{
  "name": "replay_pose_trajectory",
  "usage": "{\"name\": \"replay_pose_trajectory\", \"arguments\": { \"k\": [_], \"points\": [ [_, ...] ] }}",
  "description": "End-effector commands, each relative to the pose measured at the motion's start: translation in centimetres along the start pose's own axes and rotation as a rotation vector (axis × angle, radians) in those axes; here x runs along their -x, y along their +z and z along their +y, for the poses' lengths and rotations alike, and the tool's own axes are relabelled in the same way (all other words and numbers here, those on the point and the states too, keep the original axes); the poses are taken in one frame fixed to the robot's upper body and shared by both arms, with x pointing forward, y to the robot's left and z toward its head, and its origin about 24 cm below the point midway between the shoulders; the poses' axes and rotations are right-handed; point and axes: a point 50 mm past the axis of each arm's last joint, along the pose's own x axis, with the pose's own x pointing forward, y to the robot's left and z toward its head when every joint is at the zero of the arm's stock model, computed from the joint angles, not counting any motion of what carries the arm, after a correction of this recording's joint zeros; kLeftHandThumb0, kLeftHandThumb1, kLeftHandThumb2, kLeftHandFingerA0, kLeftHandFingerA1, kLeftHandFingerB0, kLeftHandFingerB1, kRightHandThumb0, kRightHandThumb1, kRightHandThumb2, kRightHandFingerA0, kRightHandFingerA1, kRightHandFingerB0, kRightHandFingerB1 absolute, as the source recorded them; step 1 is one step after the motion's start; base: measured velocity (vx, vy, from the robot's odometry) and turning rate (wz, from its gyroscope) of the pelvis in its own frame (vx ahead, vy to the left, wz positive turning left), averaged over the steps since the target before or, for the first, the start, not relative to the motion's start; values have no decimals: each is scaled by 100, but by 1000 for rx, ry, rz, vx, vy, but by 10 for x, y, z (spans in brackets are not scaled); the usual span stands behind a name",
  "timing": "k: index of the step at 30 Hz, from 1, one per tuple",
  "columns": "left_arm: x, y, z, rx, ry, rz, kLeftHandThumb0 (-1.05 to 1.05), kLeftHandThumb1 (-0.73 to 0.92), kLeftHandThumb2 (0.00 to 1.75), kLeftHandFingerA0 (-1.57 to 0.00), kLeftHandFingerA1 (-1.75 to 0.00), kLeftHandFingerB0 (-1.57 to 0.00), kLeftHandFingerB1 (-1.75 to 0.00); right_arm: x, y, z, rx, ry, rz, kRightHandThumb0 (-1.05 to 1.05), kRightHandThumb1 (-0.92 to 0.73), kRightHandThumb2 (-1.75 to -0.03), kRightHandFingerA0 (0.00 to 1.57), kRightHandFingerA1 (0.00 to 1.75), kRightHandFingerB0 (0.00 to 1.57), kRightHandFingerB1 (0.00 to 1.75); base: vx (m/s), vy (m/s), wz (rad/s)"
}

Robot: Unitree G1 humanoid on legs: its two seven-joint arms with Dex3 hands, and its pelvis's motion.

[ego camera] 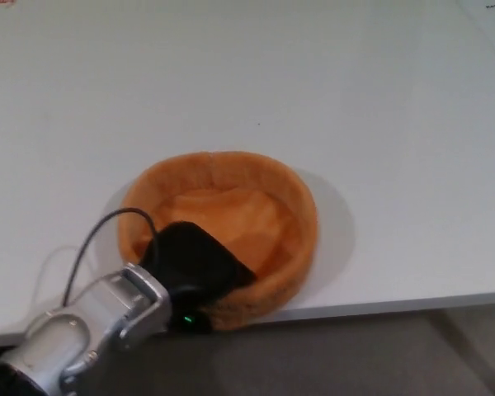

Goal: A soft plate is kept in the center of the table close to the robot and the robot uses its left hand to pick up the plate, turns it upside down and places it back on the table

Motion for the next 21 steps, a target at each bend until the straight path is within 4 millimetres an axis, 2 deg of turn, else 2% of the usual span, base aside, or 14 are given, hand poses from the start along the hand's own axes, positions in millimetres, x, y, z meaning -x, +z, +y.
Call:
{"name": "replay_pose_trajectory", "arguments": {
  "k": [1, 3, 7, 10, 12, 16, 17, 18, 19, 20, 21],
  "points": [
    [-2, 31, 3, 176, -49, -150, -28, 65, 58, -80, -175, -66, -163, 1, 1, -7, 14, 2, 19, -55, -91, -68, 42, 44, 24, 30, 0, 0, 0],
    [-4, 43, 6, 190, -34, -199, -28, 63, 57, -79, -175, -69, -158, 1, 0, -8, 18, 4, 19, -57, -91, -68, 44, 45, 25, 30, 0, 0, 0],
    [-6, 60, 11, 239, -20, -256, -27, 64, 57, -84, -175, -70, -168, 1, 1, -8, 26, 7, 24, -58, -91, -67, 43, 45, 25, 31, 0, 0, 0],
    [-7, 68, 14, 270, -18, -290, -28, 64, 57, -82, -175, -72, -168, 1, 2, -8, 17, 6, 23, -57, -91, -67, 44, 45, 25, 31, 0, 0, 0],
    [-9, 79, 20, 375, 3, -344, -23, 58, 63, -90, -175, -73, -175, 1, 3, -8, 26, 10, 20, -56, -91, -67, 44, 46, 25, 31, 0, 0, 0],
    [-9, 89, 30, 534, 23, -380, -15, 56, 66, -92, -175, -76, -175, 0, 3, -8, 23, 16, 23, -57, -91, -67, 44, 45, 25, 31, 0, 0, 0],
    [-10, 91, 34, 641, 44, -400, -18, 53, 71, -95, -175, -84, -151, 0, 3, -8, 25, 17, 26, -57, -91, -67, 43, 46, 25, 31, 0, 0, 0],
    [-12, 93, 37, 741, 66, -418, -18, 53, 71, -95, -175, -84, -151, 0, 3, -8, 25, 18, 30, -57, -91, -67, 43, 46, 25, 31, 0, 0, 0],
    [-12, 92, 41, 782, 81, -419, -22, 57, 68, -96, -172, -90, -136, 0, 4, -8, 29, 18, 30, -57, -91, -67, 43, 45, 25, 31, 0, 0, 0],
    [-13, 91, 45, 815, 97, -415, -22, 57, 68, -96, -172, -90, -136, -1, 4, -8, 34, 16, 30, -57, -91, -67, 43, 45, 25, 31, 0, 0, 0],
    [-16, 90, 56, 911, 157, -424, -20, 58, 70, -98, -175, -79, -175, -1, 4, -8, 29, 14, 26, -56, -91, -67, 43, 45, 26, 31, 0, 0, 0]
  ]
}}
